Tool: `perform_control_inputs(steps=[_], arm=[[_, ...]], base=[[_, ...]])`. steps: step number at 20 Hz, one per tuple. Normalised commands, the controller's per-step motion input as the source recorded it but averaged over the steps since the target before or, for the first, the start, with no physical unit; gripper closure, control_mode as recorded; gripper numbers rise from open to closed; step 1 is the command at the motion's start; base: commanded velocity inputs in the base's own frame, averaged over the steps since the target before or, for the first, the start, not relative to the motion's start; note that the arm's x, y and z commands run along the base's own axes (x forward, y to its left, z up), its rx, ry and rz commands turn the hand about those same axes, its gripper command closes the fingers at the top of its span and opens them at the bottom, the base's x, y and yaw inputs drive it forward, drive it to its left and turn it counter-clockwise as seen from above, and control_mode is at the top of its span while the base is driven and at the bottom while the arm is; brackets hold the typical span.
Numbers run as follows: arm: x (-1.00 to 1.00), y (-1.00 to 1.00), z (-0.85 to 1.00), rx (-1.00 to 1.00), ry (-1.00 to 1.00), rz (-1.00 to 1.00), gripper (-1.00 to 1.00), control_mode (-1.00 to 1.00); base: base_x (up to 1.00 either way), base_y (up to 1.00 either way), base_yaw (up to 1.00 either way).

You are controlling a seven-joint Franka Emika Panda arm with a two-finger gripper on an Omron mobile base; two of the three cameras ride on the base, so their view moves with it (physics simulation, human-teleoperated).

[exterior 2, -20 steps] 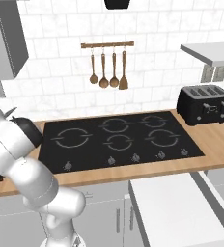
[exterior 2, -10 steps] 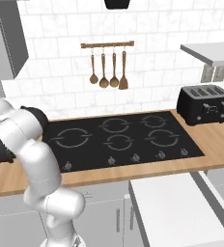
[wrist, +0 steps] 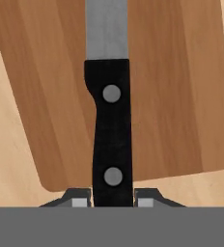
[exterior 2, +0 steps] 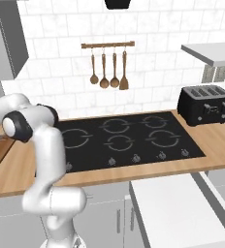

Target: Pick up the knife from the drawer and place it on the cutting board. Then place the meat from the plate to the cutting board.

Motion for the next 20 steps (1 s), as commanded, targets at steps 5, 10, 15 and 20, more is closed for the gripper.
perform_control_inputs(steps=[5,10,15,20], arm=[[0.19,0.54,0.00,-0.23,0.07,0.00,1.00,-1.00],[-0.07,0.00,-0.02,-0.23,0.00,0.09,-1.00,-1.00],[-0.43,-0.85,-0.14,-0.07,-0.01,0.19,-1.00,-1.00],[-0.36,-0.84,0.33,0.01,-0.10,0.20,-1.00,-1.00]], base=[[0.00,0.00,0.00],[0.00,0.00,0.00],[0.00,0.00,0.00],[0.00,0.00,0.00]])
